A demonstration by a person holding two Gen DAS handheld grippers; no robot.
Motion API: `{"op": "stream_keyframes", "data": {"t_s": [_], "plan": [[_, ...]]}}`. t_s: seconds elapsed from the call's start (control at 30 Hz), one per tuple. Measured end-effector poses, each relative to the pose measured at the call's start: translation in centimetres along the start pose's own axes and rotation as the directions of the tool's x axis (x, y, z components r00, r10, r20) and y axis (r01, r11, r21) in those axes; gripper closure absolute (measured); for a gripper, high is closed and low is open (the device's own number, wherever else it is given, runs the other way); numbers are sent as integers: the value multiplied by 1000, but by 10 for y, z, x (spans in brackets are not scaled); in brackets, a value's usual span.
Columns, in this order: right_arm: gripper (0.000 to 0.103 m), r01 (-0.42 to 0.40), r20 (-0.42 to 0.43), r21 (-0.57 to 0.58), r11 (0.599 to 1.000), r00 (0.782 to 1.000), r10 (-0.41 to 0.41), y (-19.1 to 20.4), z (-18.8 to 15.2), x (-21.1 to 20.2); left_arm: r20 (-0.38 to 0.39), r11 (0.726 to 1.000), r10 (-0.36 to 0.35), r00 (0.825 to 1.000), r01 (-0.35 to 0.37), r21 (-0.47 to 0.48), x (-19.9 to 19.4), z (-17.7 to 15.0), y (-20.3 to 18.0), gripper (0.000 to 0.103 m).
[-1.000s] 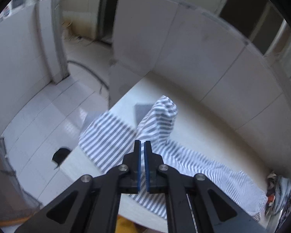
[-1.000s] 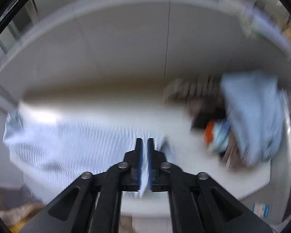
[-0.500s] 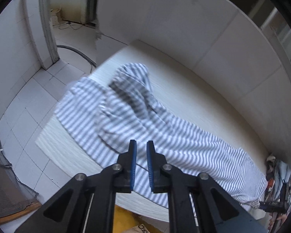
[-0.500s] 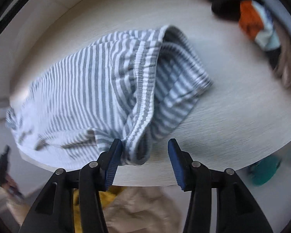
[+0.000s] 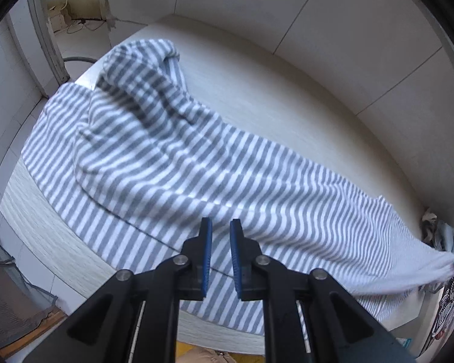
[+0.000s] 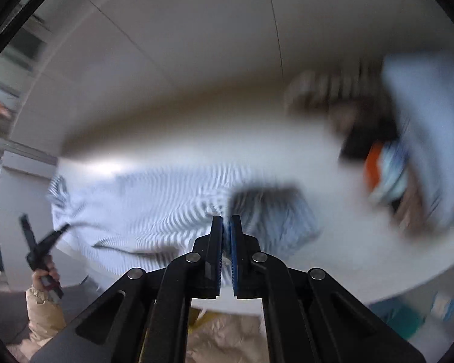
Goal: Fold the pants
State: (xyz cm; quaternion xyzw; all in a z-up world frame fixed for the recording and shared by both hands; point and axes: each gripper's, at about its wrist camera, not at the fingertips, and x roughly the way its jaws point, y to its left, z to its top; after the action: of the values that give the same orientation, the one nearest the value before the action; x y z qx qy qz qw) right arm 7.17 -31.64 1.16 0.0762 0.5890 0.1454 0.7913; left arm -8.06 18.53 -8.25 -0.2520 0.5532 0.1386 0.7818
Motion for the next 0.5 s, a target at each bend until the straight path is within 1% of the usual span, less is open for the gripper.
{"op": "stream_keyframes", "data": {"t_s": [0.07,0.13,0.23,0.27,0.33,0.4,0.43,0.47,0.5], "plan": [[97,32,53,-53,998,998,-29,2,3,-23,-8,1000,0,1000,0,-16,3,-2,4,91],[97,76,44,-78,994,996,-73,-4,1,-22,-17,999,-9,1000,9,-36,4,-6,9,91],[97,137,-57,-91,986,988,-142,-15,-20,22,-33,998,-26,999,24,-57,4,-14,12,91],[97,173,-103,-105,979,978,-184,-22,-31,43,-35,998,-27,999,25,-59,3,-18,13,90],[97,235,-185,-115,965,949,-253,-40,-51,84,-43,998,-30,999,27,-60,3,-23,14,90],[95,249,-238,-88,964,935,-263,-56,-62,109,-52,998,-34,998,31,-59,3,-27,13,89],[94,257,-258,-74,963,928,-268,-60,-66,120,-57,998,-40,998,37,-57,3,-29,12,88],[90,271,-262,-70,960,924,-279,-61,-68,126,-64,998,-51,997,48,-51,3,-32,9,82],[88,281,-245,-73,957,925,-290,-59,-68,125,-67,997,-56,996,53,-48,3,-33,6,75]]}}
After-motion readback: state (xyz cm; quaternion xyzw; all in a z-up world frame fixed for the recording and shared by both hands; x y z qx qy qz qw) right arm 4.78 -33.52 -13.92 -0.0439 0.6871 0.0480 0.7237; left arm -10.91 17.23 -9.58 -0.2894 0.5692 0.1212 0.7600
